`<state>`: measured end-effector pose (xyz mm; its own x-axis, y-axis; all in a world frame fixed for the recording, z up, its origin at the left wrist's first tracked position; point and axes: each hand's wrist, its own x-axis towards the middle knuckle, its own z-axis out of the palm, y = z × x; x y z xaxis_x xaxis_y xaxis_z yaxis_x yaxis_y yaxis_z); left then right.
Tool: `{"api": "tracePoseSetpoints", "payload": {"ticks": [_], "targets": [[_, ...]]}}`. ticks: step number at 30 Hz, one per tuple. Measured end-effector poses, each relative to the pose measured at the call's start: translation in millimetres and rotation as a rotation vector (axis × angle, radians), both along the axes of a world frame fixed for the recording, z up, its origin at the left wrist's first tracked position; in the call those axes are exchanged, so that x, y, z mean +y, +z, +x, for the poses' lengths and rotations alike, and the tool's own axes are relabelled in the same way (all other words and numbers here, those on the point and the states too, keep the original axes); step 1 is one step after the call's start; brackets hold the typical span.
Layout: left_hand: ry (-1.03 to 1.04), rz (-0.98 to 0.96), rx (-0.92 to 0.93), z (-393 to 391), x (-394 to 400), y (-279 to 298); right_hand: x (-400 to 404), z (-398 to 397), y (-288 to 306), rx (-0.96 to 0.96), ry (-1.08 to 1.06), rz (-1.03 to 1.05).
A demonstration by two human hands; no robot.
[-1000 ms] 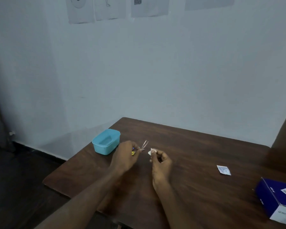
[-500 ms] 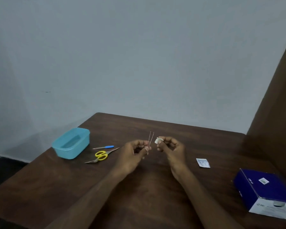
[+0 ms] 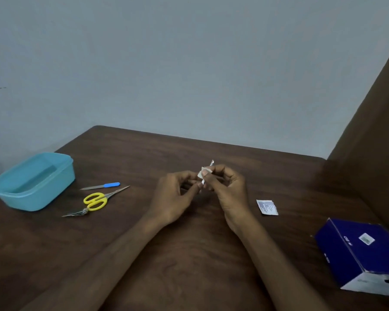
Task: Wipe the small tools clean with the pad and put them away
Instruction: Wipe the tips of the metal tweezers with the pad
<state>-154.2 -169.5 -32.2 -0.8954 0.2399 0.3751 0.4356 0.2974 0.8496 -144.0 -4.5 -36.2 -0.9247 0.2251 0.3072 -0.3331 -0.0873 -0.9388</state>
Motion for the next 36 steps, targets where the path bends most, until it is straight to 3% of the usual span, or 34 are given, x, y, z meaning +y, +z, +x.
{"api": "tracePoseSetpoints", "payload": {"ticks": [4,11,24,33,36], "targets": [[-0.019,0.004,0.016,1,2,0,0,1,0,0.015,-0.122,0.051],[-0.033,-0.116,-0.019,-1,2,-2,4,3,4,-0.016,-0.220,-0.082],[-0.090,0.113,-0.220,0,-6,4,-1,9,-2,0.081,-0.155,0.222],[-0.121,0.129,-0.149,4,-5,3,3,3,0,0.031,-0.257,0.092],[-0.104,0.156,-0.143,4,-6,5,-1,7,-1,0.049,-0.192,0.111]]}}
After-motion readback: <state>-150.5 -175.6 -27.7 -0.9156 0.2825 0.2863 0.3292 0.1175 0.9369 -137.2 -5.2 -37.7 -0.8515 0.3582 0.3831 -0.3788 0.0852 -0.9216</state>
